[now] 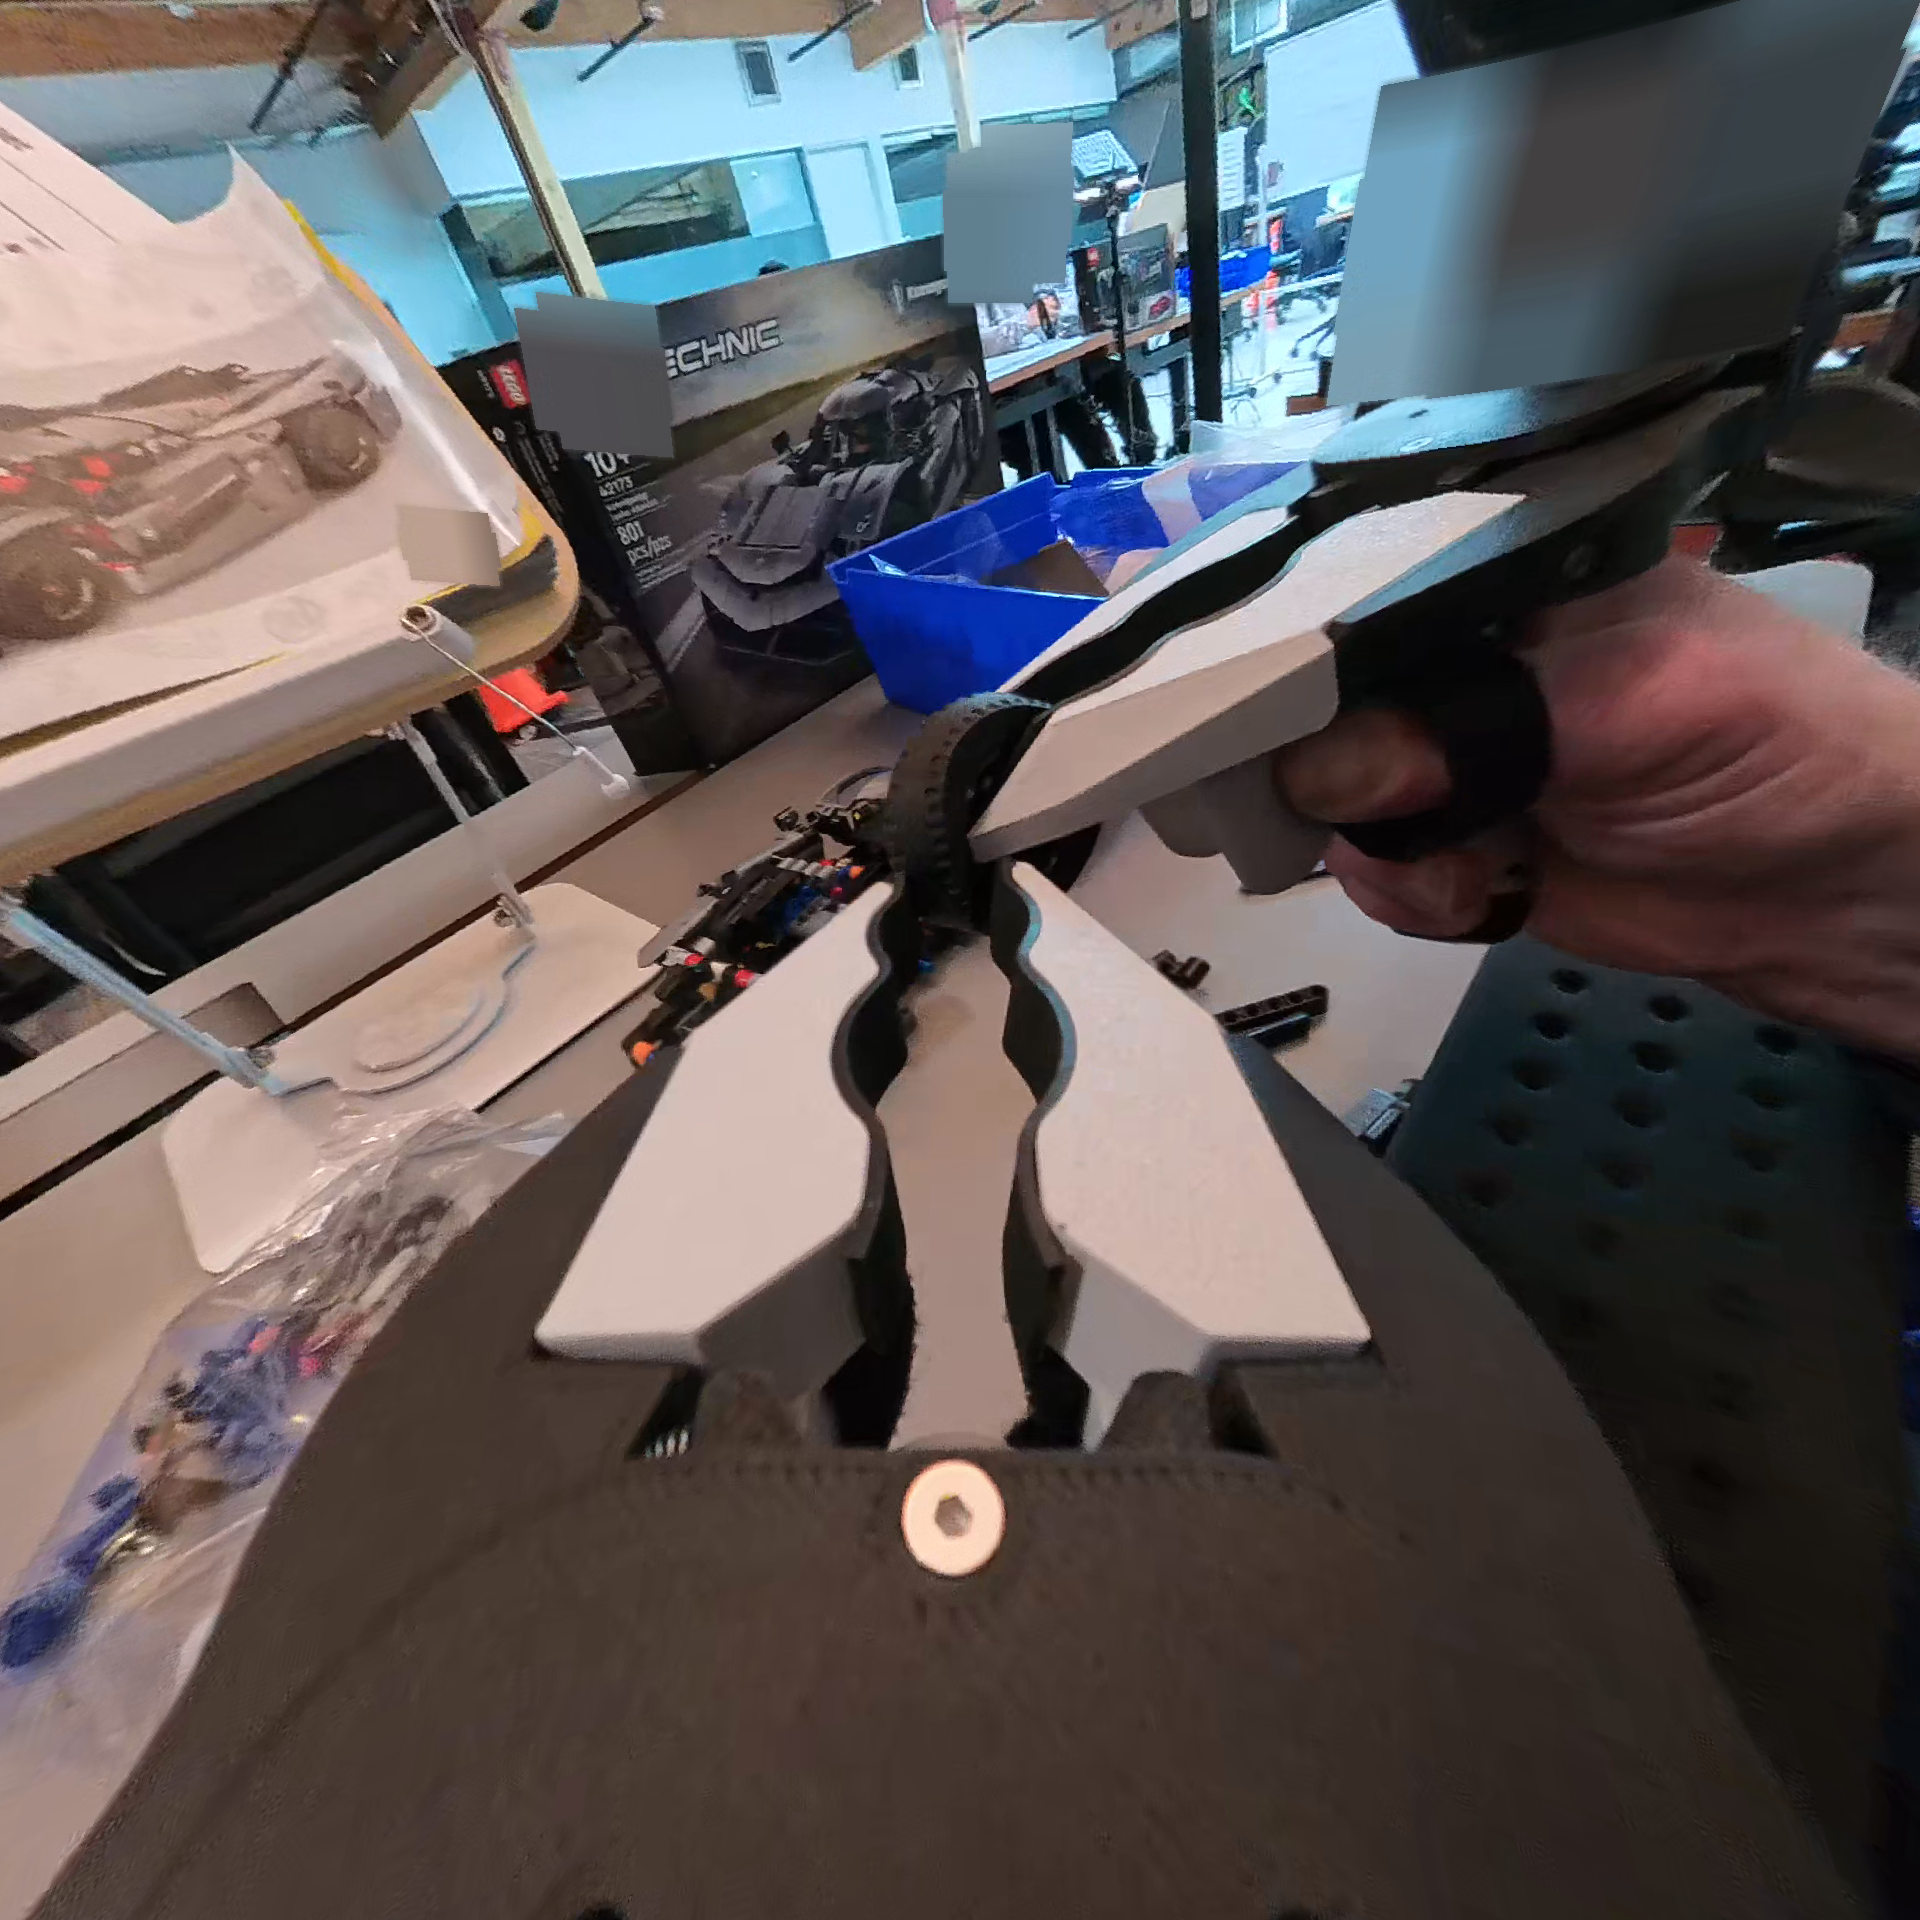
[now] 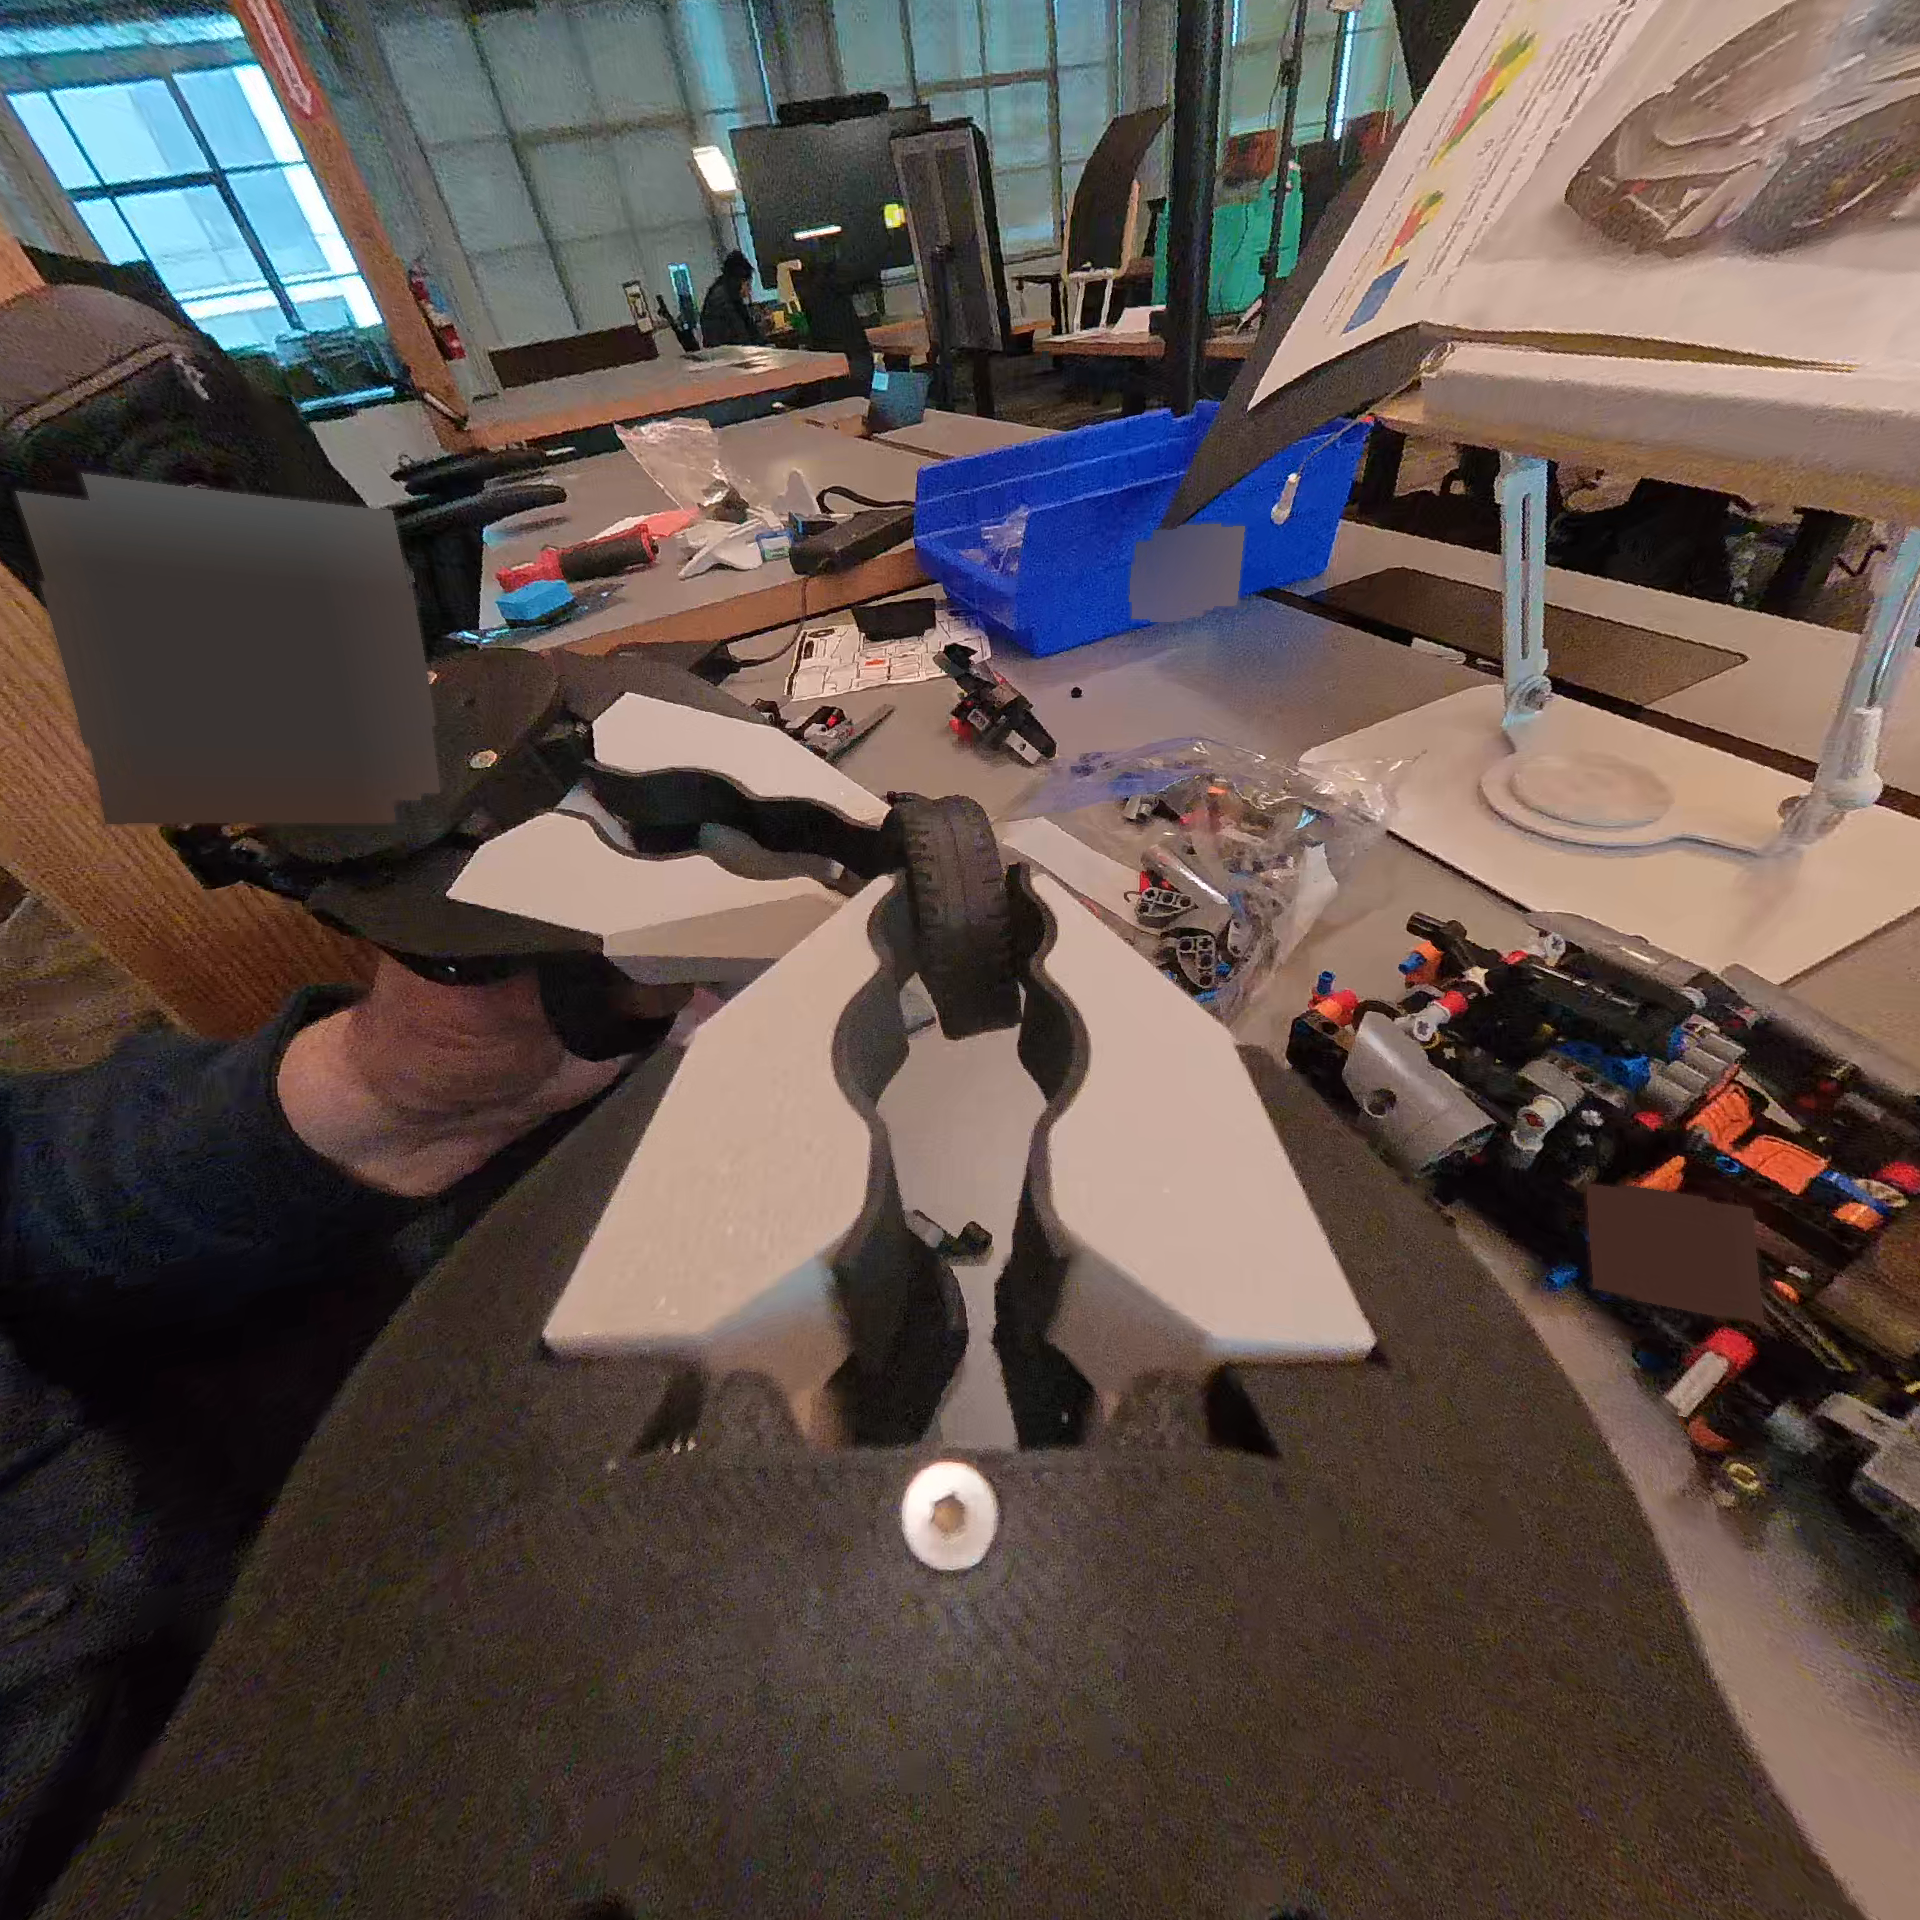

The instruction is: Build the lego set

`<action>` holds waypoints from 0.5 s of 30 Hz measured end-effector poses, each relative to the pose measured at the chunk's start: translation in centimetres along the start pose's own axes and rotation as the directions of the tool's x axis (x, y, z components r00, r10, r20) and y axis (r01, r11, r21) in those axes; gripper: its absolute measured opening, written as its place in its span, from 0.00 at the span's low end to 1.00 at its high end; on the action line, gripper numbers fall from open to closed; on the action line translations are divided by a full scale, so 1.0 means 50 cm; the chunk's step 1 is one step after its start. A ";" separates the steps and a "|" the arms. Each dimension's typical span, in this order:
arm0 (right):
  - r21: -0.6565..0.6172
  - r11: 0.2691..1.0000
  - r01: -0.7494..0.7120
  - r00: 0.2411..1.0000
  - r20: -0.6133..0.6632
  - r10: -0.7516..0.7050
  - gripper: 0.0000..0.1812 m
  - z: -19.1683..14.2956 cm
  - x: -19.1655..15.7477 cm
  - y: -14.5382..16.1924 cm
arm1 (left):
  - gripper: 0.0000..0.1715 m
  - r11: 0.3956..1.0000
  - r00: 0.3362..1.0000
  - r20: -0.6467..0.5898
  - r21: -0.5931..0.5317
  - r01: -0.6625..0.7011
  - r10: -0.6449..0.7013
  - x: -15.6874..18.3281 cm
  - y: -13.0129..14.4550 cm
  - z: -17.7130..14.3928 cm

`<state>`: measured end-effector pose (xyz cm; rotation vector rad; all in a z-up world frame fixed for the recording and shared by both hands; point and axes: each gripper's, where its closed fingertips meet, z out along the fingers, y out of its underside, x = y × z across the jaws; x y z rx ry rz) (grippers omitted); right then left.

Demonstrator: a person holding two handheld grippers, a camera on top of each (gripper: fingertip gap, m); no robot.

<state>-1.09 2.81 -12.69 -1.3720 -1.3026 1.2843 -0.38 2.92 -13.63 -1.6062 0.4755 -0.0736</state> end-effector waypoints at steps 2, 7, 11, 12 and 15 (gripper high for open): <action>0.002 1.000 0.028 0.998 -0.054 -0.027 0.08 0.004 0.003 0.000 | 0.06 0.999 0.998 0.044 -0.025 -0.040 0.041 -0.007 0.005 0.002; 0.027 0.999 0.039 0.994 -0.101 -0.036 0.09 0.011 0.007 -0.004 | 0.06 0.997 0.993 0.087 -0.030 -0.077 0.080 -0.017 0.003 -0.002; 0.000 0.999 0.050 0.997 -0.064 -0.050 0.10 0.011 0.003 0.001 | 0.07 1.000 1.000 0.003 -0.017 0.020 -0.020 -0.014 0.013 -0.003; -0.016 0.997 0.071 0.996 -0.049 -0.072 0.11 0.006 0.001 0.003 | 0.07 0.999 0.999 -0.020 0.001 0.039 -0.039 -0.010 0.007 -0.006; -0.057 0.994 0.095 0.995 0.000 -0.096 0.11 -0.007 -0.002 0.012 | 0.07 0.996 0.991 -0.094 -0.018 0.092 -0.093 0.008 0.015 0.001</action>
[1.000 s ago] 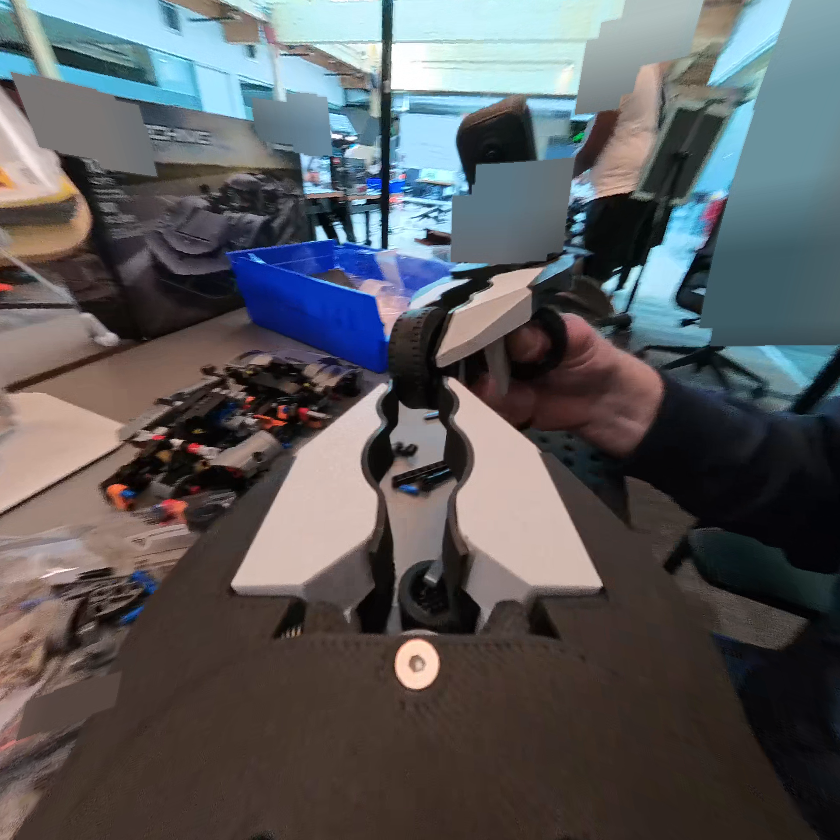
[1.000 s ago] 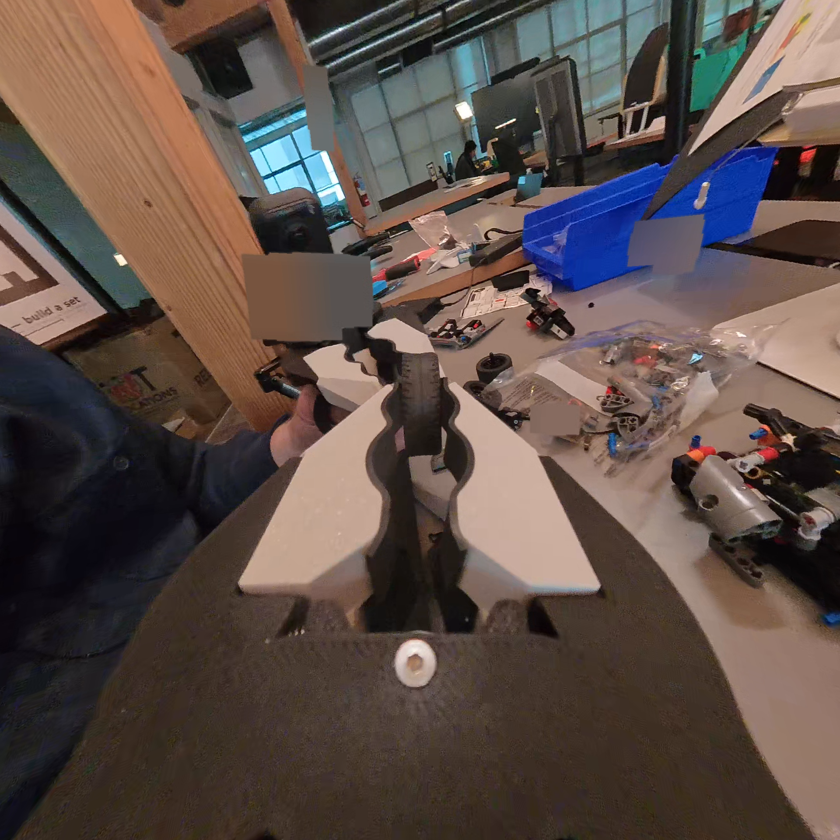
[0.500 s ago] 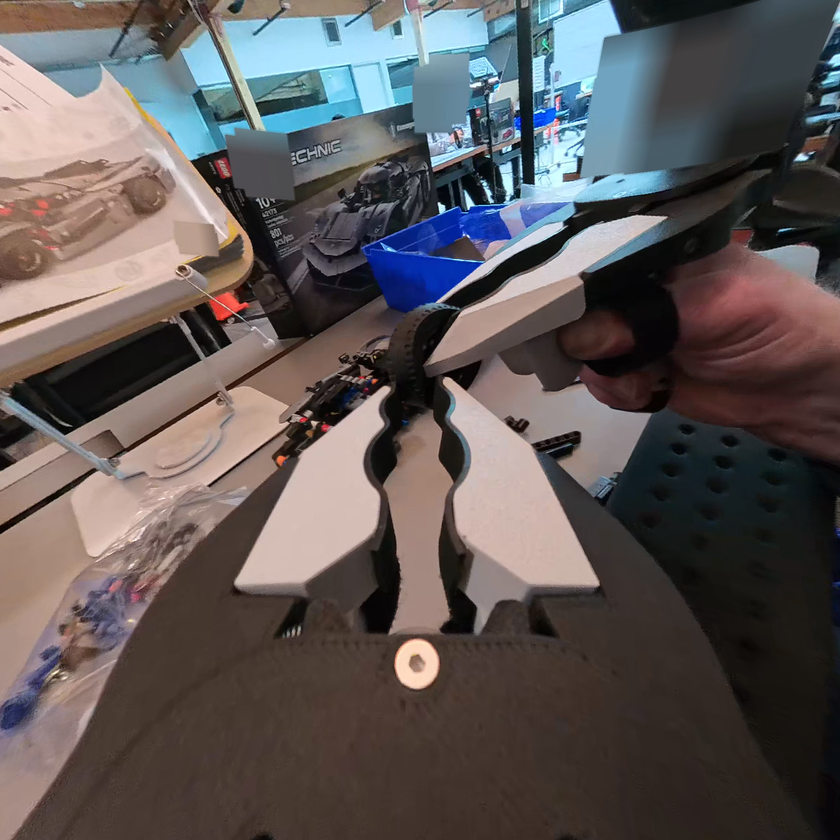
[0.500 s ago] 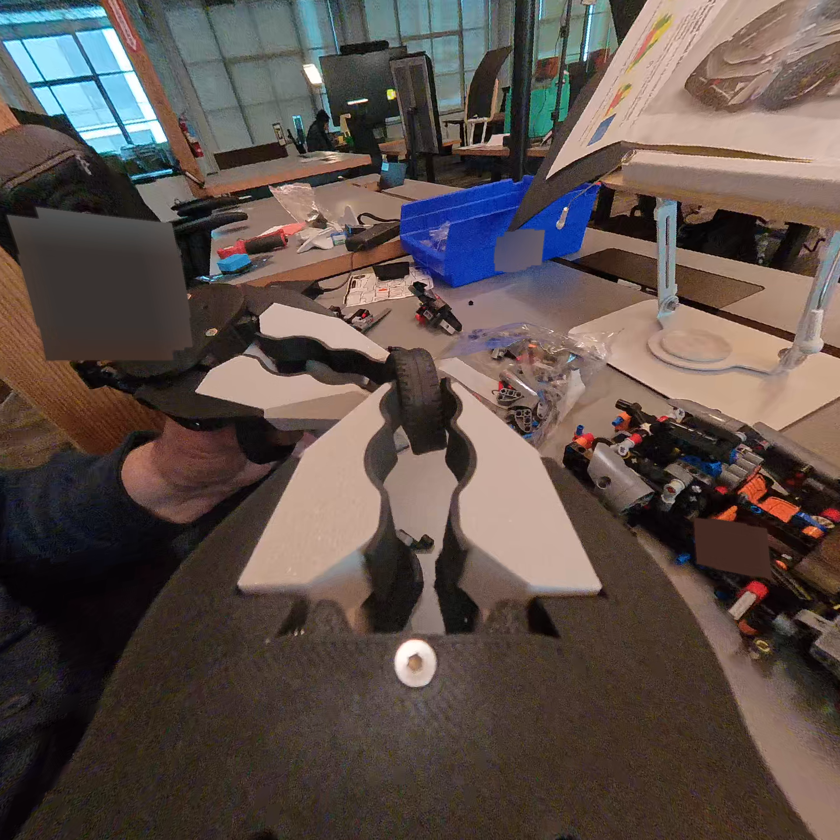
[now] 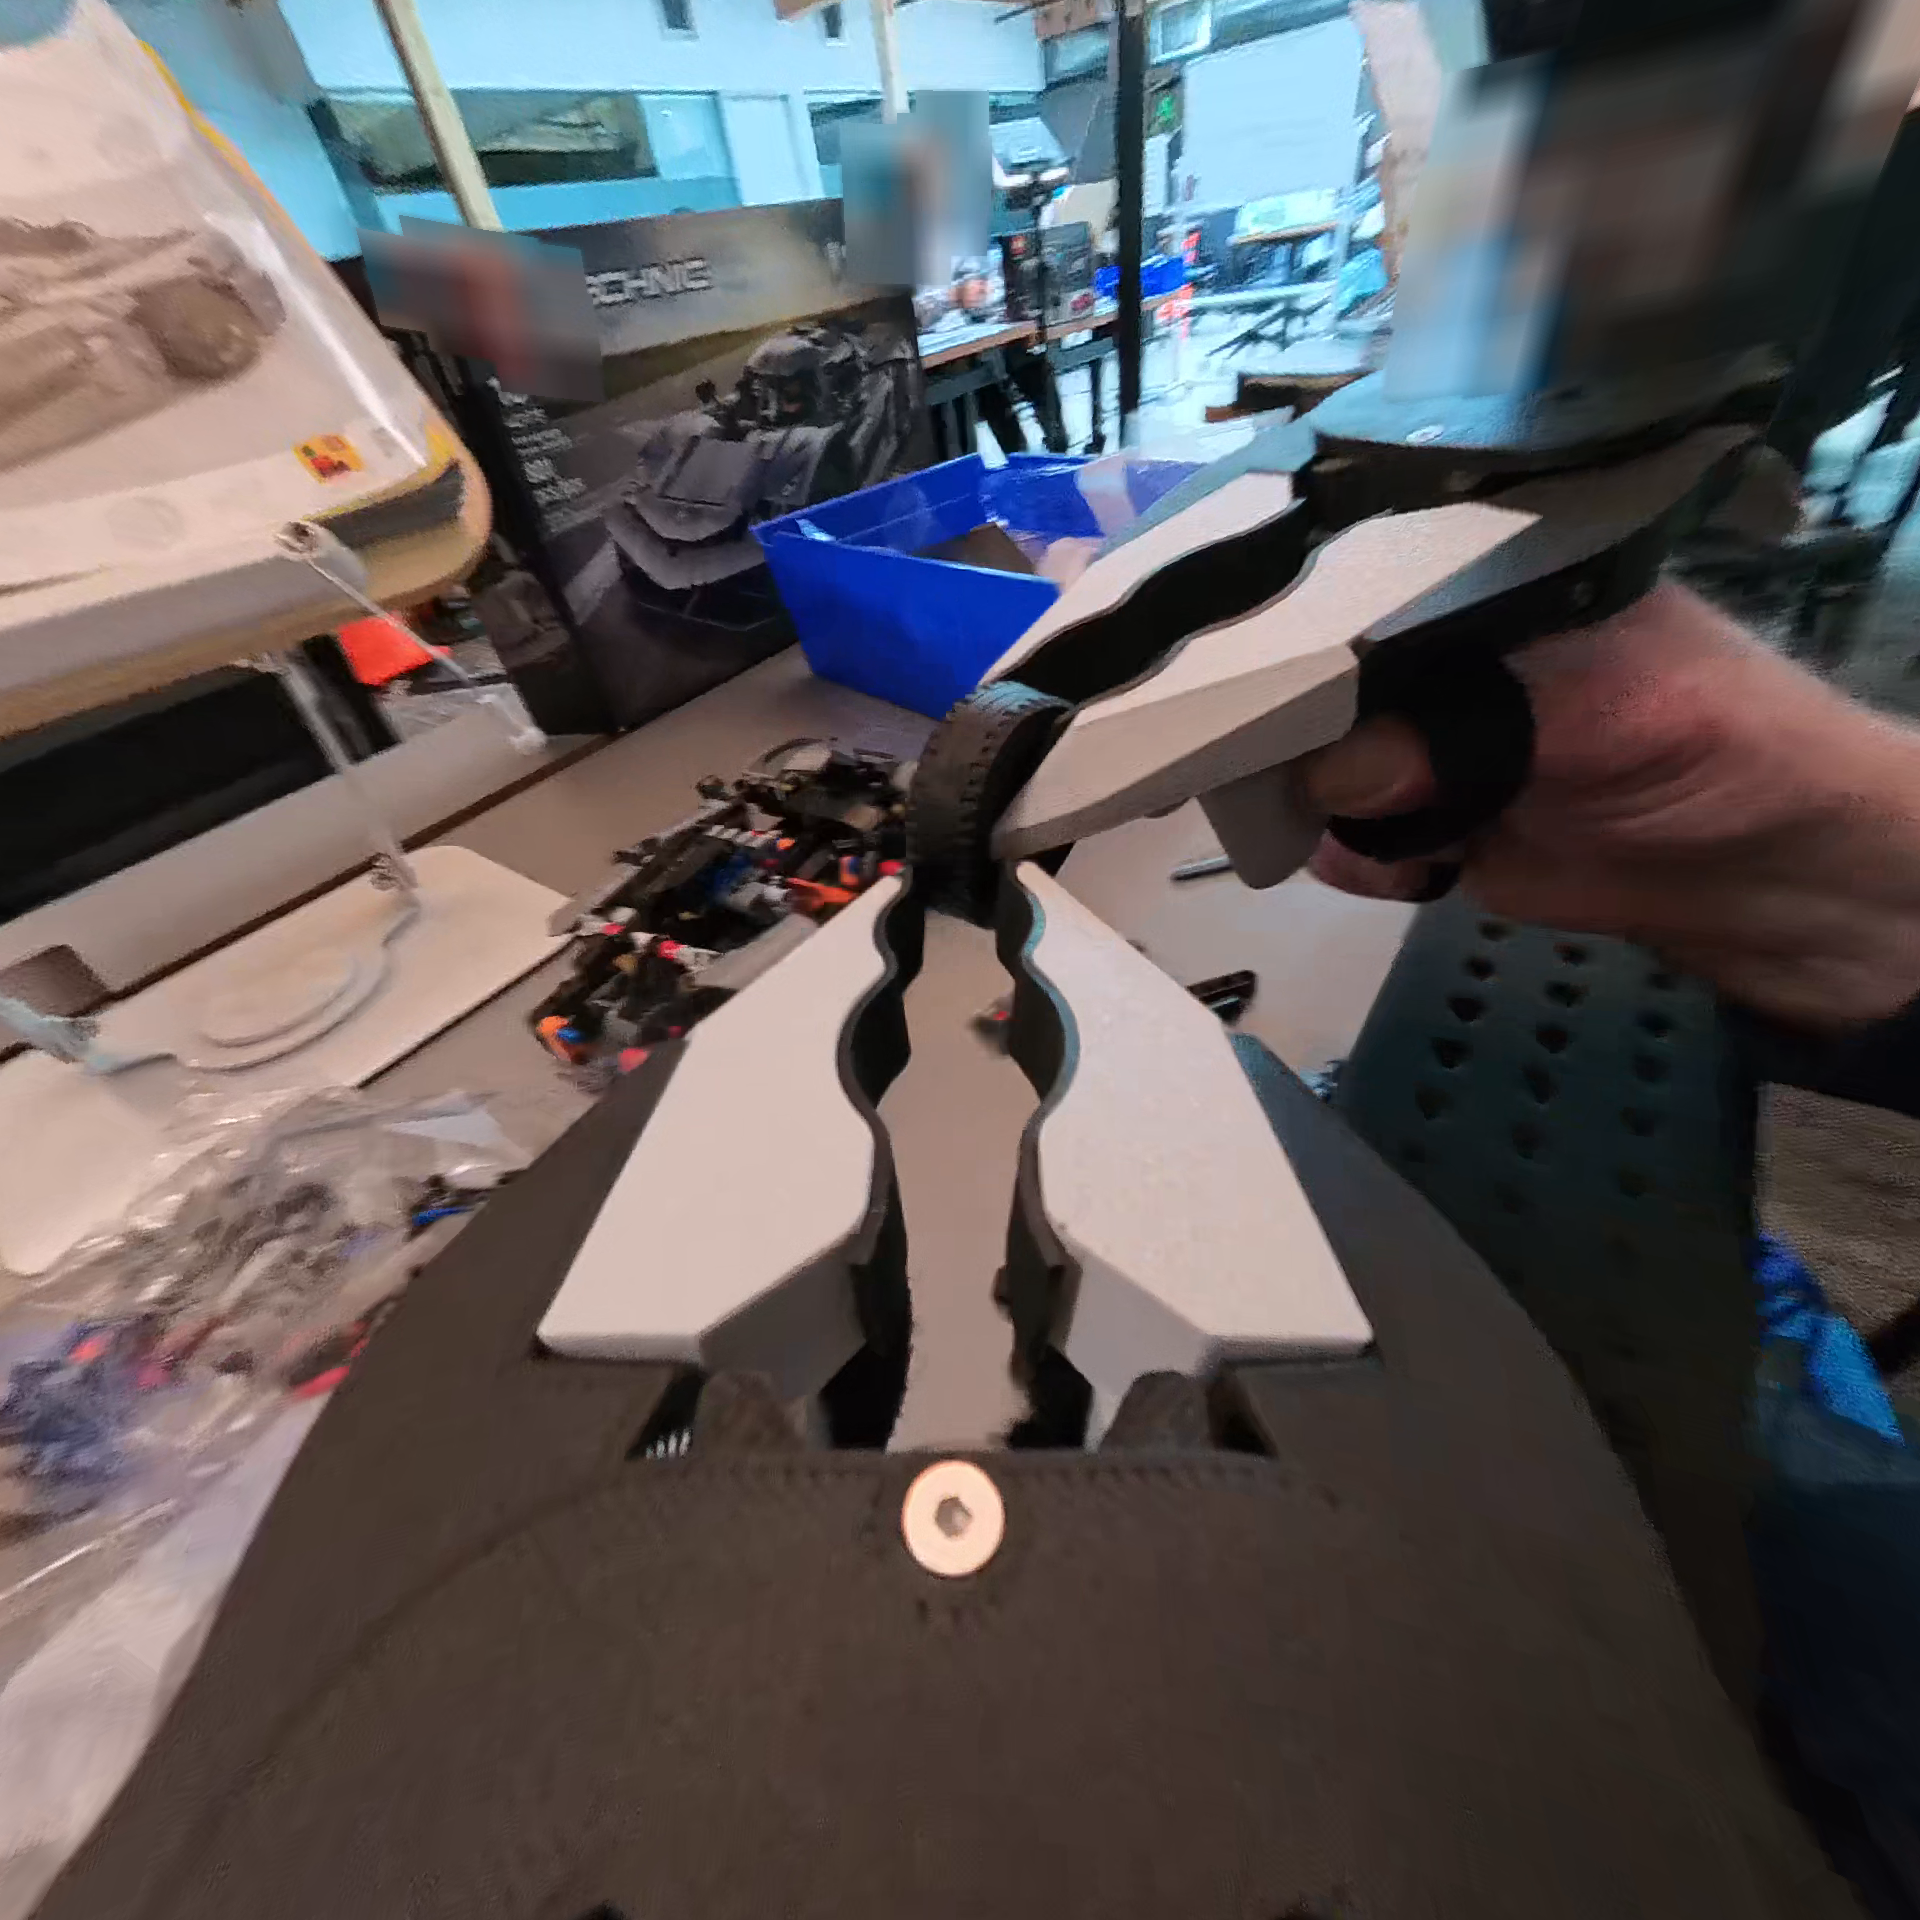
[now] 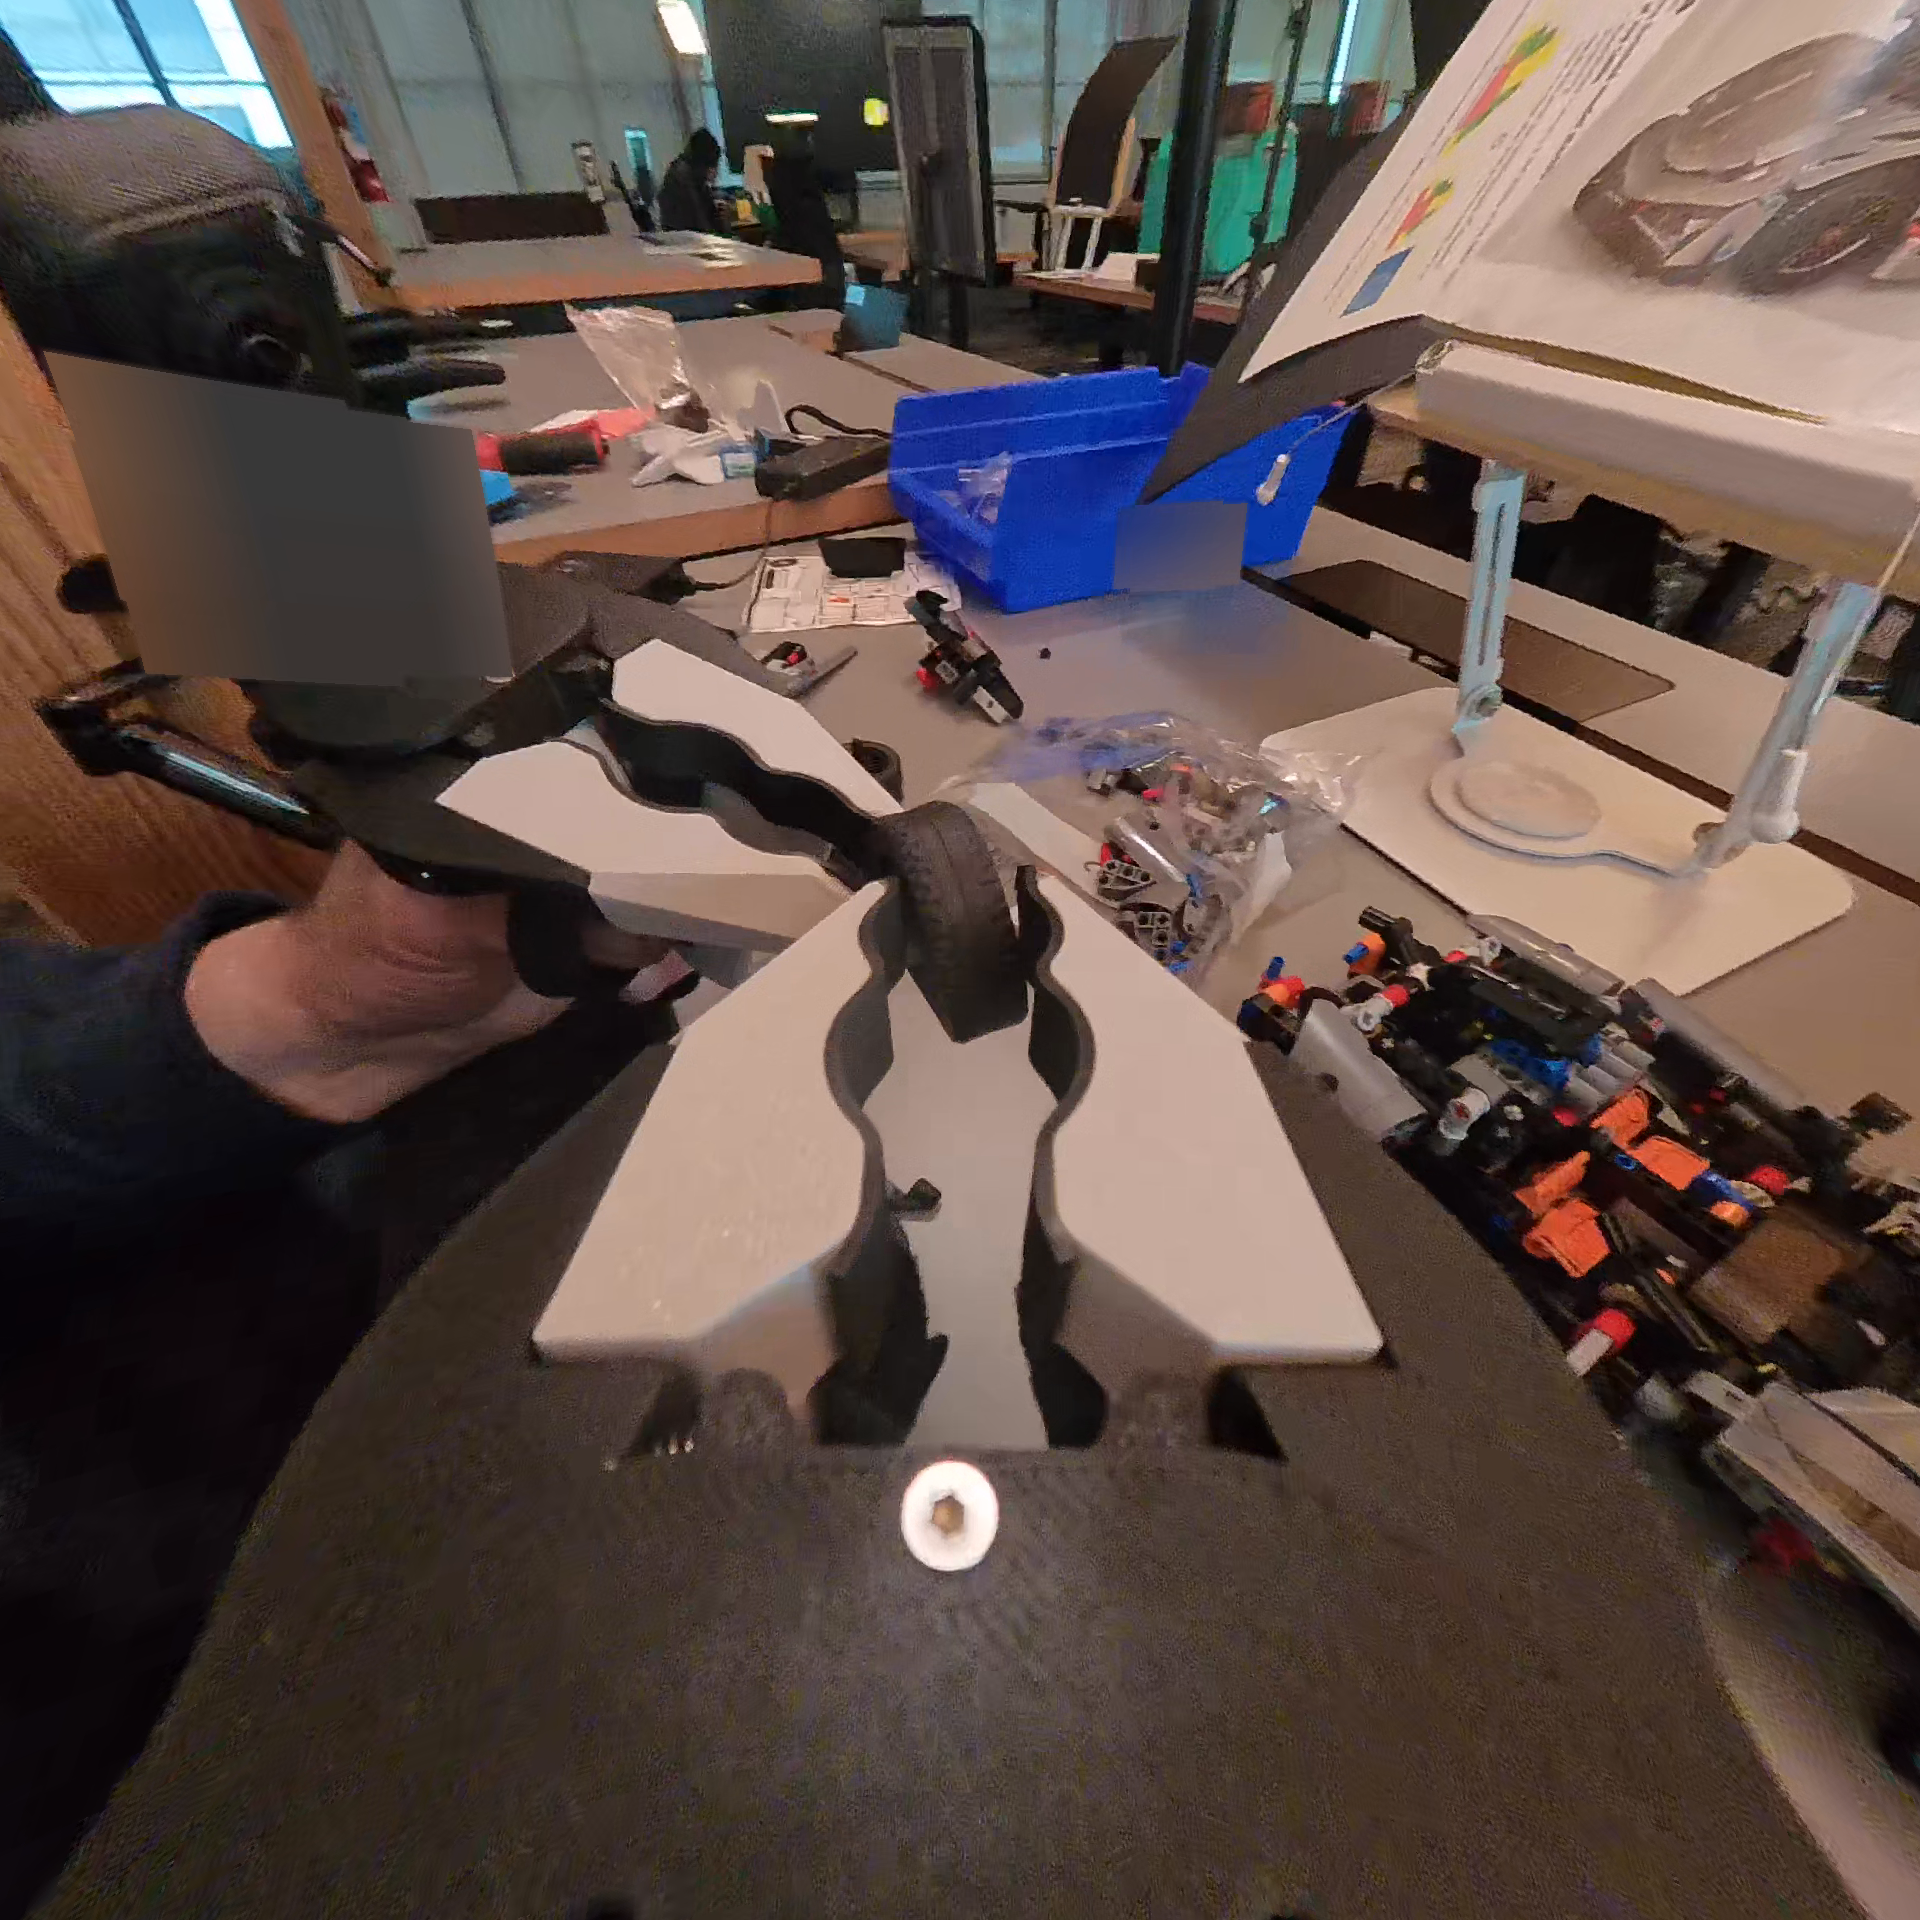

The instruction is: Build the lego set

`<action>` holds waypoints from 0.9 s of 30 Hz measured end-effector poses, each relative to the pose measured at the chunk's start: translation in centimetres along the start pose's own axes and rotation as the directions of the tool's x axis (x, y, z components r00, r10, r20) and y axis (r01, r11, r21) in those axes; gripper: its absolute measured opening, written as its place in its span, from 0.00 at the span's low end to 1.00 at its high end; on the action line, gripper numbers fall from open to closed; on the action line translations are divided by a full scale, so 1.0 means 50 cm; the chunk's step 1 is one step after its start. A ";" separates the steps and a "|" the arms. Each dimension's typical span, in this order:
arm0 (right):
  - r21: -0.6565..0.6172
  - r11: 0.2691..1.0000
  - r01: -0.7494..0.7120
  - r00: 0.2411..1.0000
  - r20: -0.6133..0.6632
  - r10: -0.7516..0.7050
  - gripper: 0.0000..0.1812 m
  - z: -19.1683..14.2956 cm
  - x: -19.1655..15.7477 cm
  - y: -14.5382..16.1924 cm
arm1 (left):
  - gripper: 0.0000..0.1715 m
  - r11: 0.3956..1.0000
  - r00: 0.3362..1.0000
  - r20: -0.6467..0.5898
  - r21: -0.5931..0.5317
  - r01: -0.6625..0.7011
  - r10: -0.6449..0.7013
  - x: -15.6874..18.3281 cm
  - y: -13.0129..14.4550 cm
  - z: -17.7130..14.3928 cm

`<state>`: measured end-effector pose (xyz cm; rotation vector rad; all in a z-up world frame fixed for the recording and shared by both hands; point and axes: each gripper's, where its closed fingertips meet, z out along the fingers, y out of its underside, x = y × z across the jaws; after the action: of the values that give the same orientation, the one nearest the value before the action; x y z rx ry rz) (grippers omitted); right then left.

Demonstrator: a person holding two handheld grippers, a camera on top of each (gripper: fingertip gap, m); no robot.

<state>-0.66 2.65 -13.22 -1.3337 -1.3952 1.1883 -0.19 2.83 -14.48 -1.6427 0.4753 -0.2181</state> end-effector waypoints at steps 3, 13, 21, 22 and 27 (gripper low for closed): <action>-0.002 0.999 -0.036 0.996 0.082 0.036 0.09 -0.013 -0.004 0.007 | 0.07 0.999 0.997 -0.057 0.007 0.050 -0.049 0.010 0.000 0.003; -0.028 0.996 -0.081 0.995 0.053 0.083 0.08 -0.014 0.011 0.029 | 0.06 0.999 1.000 0.009 -0.043 -0.029 0.029 0.012 0.011 0.015; -0.071 0.997 -0.004 0.994 -0.110 -0.004 0.09 0.005 0.024 0.034 | 0.05 0.980 0.972 0.164 -0.131 -0.149 0.169 -0.014 0.024 0.016; -0.073 0.997 0.000 0.991 -0.132 -0.009 0.09 0.006 0.028 0.034 | 0.05 0.977 0.966 0.181 -0.139 -0.160 0.184 -0.015 0.025 0.015; -0.083 0.997 0.000 0.971 -0.240 -0.020 0.07 0.005 0.068 0.030 | 0.00 0.905 0.905 0.110 -0.167 -0.391 0.411 0.098 0.030 0.062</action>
<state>-0.85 6.01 -14.84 -1.4732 -1.2853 0.9349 5.17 3.44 -17.03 -1.6435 0.7208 0.2464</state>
